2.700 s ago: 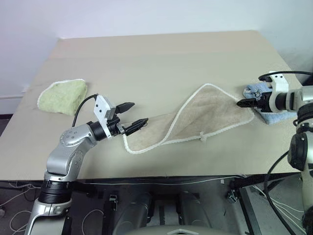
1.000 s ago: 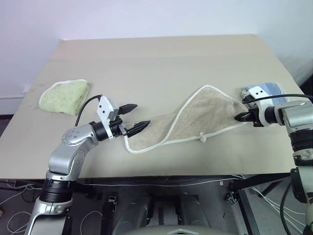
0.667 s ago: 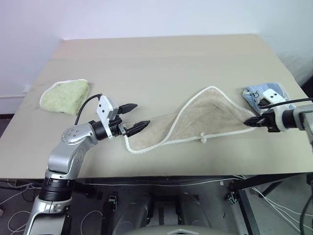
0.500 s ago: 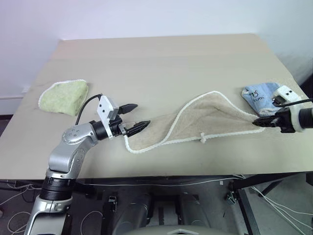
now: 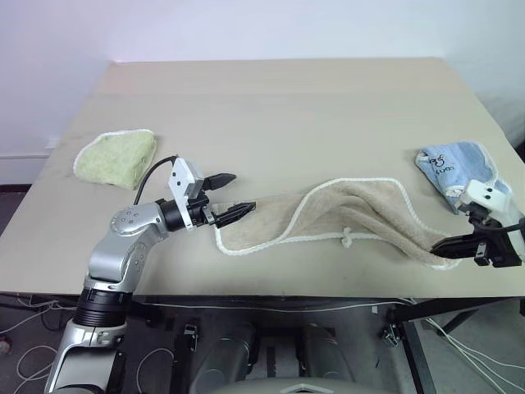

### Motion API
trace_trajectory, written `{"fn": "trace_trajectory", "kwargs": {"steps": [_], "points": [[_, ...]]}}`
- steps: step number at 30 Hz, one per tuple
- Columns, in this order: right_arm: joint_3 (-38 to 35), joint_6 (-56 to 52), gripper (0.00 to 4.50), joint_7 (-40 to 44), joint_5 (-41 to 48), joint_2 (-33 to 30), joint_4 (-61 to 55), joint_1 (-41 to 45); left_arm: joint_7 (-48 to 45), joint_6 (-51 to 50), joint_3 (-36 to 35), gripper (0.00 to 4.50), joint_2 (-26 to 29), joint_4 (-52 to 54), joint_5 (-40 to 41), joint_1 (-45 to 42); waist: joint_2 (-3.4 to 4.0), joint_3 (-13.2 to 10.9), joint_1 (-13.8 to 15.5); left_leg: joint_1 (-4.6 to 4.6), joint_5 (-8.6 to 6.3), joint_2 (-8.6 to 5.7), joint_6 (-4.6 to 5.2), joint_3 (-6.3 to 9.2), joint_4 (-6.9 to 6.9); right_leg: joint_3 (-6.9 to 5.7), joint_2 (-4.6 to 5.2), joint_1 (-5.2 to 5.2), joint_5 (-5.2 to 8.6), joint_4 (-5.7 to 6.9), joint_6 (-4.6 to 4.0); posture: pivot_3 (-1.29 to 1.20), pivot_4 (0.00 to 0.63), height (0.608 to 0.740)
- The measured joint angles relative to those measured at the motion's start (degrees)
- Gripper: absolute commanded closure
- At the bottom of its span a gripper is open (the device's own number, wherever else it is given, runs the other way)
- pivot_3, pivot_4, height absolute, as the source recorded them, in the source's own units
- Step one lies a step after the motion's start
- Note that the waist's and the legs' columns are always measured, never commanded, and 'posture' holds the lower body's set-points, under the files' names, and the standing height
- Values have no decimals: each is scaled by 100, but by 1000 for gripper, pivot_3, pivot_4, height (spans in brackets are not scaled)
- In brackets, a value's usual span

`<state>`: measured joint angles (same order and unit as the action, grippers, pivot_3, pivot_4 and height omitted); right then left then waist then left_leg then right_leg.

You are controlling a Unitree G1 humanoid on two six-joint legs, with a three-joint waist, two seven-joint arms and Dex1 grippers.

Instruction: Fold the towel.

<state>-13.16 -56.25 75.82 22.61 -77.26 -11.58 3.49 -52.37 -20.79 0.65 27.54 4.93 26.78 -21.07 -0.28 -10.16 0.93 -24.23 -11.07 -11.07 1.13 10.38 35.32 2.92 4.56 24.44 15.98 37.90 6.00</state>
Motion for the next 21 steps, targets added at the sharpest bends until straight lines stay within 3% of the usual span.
{"fn": "trace_trajectory", "kwargs": {"steps": [7,10,12,14,18,21], "points": [[-164,431,1932,-255,22,197,-95,-367,-122,62,28,0,-12,-193,-33,-47,2,1,-28,1,0,5,1,-9,4,2,-1,1,0,2,1,0,150,740],[-334,521,937,-259,61,133,-99,-135,-158,123,19,0,5,-226,-47,-74,2,1,-15,0,0,6,1,-10,5,0,-1,0,0,2,1,0,150,740],[-345,407,223,-308,259,159,-20,458,-163,137,11,0,9,-278,-49,-118,3,0,-31,0,0,6,1,-14,6,1,-1,0,0,2,1,0,150,740],[-302,209,32,-424,520,290,102,1280,-171,164,6,0,0,-303,-50,-168,1,-1,-42,1,-1,12,1,-20,7,1,-2,-3,0,1,0,0,150,740],[124,-304,32,-1212,790,1528,954,3307,-221,281,29,0,-85,-503,-109,-234,-18,4,-46,2,-1,39,2,-51,5,-1,-6,-8,0,-1,0,0,150,740],[627,-284,32,-1722,507,2293,2083,3987,-244,359,38,0,-148,-625,-128,-287,-19,5,-19,-3,7,40,13,-57,6,0,-5,-2,-1,1,1,0,150,740]]}}
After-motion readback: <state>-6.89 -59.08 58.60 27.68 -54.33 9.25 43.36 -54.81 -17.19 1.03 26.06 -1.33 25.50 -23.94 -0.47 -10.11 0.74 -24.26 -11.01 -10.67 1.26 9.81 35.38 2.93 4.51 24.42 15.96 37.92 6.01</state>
